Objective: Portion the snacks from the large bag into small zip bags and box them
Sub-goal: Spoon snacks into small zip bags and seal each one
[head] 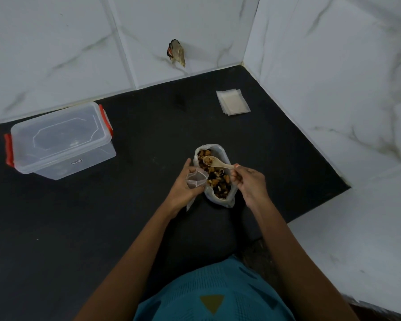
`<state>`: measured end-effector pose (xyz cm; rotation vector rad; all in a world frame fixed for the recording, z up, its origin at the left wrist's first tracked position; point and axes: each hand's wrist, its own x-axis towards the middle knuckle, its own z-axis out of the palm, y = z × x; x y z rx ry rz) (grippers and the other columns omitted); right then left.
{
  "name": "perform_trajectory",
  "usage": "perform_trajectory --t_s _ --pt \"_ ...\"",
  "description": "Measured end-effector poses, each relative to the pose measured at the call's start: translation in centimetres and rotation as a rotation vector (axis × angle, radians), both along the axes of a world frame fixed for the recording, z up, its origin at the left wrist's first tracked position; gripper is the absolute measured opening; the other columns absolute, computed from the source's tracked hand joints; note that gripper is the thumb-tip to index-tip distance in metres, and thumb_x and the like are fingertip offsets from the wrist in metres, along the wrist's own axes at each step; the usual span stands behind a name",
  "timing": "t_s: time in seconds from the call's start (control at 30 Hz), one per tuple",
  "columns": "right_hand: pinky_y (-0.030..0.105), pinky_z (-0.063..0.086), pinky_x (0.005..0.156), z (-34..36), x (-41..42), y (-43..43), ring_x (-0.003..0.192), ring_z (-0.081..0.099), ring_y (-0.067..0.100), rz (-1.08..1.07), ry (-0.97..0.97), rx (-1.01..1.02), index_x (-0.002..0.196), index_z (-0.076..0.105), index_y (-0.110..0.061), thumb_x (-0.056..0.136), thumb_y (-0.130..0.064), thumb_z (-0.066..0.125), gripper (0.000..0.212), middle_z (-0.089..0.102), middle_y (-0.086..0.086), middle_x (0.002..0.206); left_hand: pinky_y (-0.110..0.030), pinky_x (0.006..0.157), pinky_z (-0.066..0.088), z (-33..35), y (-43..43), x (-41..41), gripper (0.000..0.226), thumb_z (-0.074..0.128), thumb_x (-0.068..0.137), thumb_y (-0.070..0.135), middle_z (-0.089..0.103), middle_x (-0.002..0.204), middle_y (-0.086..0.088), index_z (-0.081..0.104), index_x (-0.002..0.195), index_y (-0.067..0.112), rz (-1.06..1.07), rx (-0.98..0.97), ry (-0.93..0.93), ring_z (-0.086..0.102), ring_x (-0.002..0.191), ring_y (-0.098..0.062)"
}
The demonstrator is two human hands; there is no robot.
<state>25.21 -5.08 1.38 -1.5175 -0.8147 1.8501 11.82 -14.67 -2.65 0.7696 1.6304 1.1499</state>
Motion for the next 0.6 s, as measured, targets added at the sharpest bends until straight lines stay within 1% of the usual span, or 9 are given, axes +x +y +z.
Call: perform_trajectory --t_s 0.03,0.07,0.13,0.17,0.23,0.3,0.43,0.5,0.6 --pt "0.014 0.051 0.055 0.1 0.2 -0.1 0.060 0.054 0.008 -0.001 -0.005 0.008 0.090 0.063 0.001 0.090 -0.005 0.055 0.010 0.057 0.006 0.070 -0.008 0.081 0.042 0.1 -0.1 0.0 0.068 0.061 0.085 0.004 0.024 0.147 0.011 0.027 0.144 0.012 0.009 0.004 0.012 0.044 0.103 0.012" --pt "0.015 0.051 0.056 0.3 0.4 -0.1 0.060 0.054 0.009 -0.001 -0.006 0.017 0.088 0.063 0.000 0.090 -0.006 0.055 0.010 0.057 0.006 0.070 -0.009 0.082 0.042 0.1 -0.2 0.0 0.065 0.061 0.085 0.003 0.024 0.147 0.011 0.032 0.141 0.018 0.020 0.020 0.019 0.044 0.107 0.009" --pt "0.016 0.051 0.059 0.9 0.8 -0.4 0.061 0.054 0.009 0.003 -0.006 0.035 0.085 0.063 -0.002 0.090 -0.006 0.055 0.010 0.057 0.007 0.070 -0.019 0.092 0.040 0.0 -0.5 -0.1 0.057 0.062 0.083 0.002 0.027 0.149 0.004 0.040 0.124 0.034 0.045 0.063 0.028 0.041 0.125 -0.006" --pt "0.018 0.051 0.061 1.4 1.0 -0.5 0.062 0.054 0.009 0.010 -0.014 0.048 0.083 0.063 -0.003 0.090 -0.006 0.055 0.011 0.058 0.006 0.070 -0.022 0.092 0.041 0.0 -0.6 -0.1 0.055 0.063 0.082 0.001 0.033 0.145 0.002 0.041 0.119 0.035 0.060 0.079 0.032 0.040 0.127 -0.012" --pt "0.021 0.051 0.065 2.5 1.3 -0.9 0.063 0.055 0.009 0.032 -0.029 0.084 0.080 0.063 -0.006 0.090 -0.007 0.055 0.012 0.059 0.006 0.070 -0.018 0.086 0.043 -0.1 -0.8 0.0 0.050 0.064 0.080 -0.001 0.045 0.132 0.004 0.044 0.116 0.026 0.092 0.105 0.052 0.044 0.124 -0.014" --pt "0.021 0.051 0.066 3.6 1.6 -1.4 0.063 0.056 0.008 0.066 -0.039 0.130 0.082 0.064 -0.007 0.089 -0.007 0.056 0.011 0.059 0.005 0.071 -0.017 0.085 0.043 -0.1 -0.8 0.2 0.046 0.067 0.078 0.000 0.050 0.121 0.006 0.044 0.113 0.020 0.106 0.138 0.088 0.046 0.122 -0.014" --pt "0.017 0.052 0.061 5.1 1.7 -2.8 0.058 0.058 0.004 0.170 -0.070 0.279 0.093 0.064 -0.006 0.089 -0.008 0.057 0.009 0.062 0.002 0.069 -0.026 0.092 0.044 -0.3 -0.6 0.7 0.051 0.073 0.075 0.005 0.049 0.122 -0.002 0.042 0.111 0.023 0.141 0.194 0.149 0.048 0.119 -0.017" --pt "0.015 0.052 0.058 5.4 1.5 -3.7 0.055 0.058 0.003 0.224 -0.128 0.397 0.094 0.065 -0.006 0.088 -0.009 0.058 0.010 0.063 0.002 0.068 -0.023 0.091 0.044 0.0 -0.6 1.2 0.053 0.072 0.075 0.004 0.048 0.123 -0.003 0.039 0.111 0.025 0.164 0.207 0.138 0.047 0.119 -0.016" --pt "0.011 0.049 0.056 5.2 1.2 -5.0 0.054 0.058 -0.001 0.330 -0.245 0.640 0.091 0.064 -0.011 0.089 -0.009 0.057 0.008 0.062 -0.002 0.068 -0.015 0.087 0.044 0.3 -0.5 1.7 0.055 0.072 0.075 0.003 0.048 0.121 -0.005 0.037 0.112 0.022 0.196 0.226 0.144 0.049 0.116 -0.015"
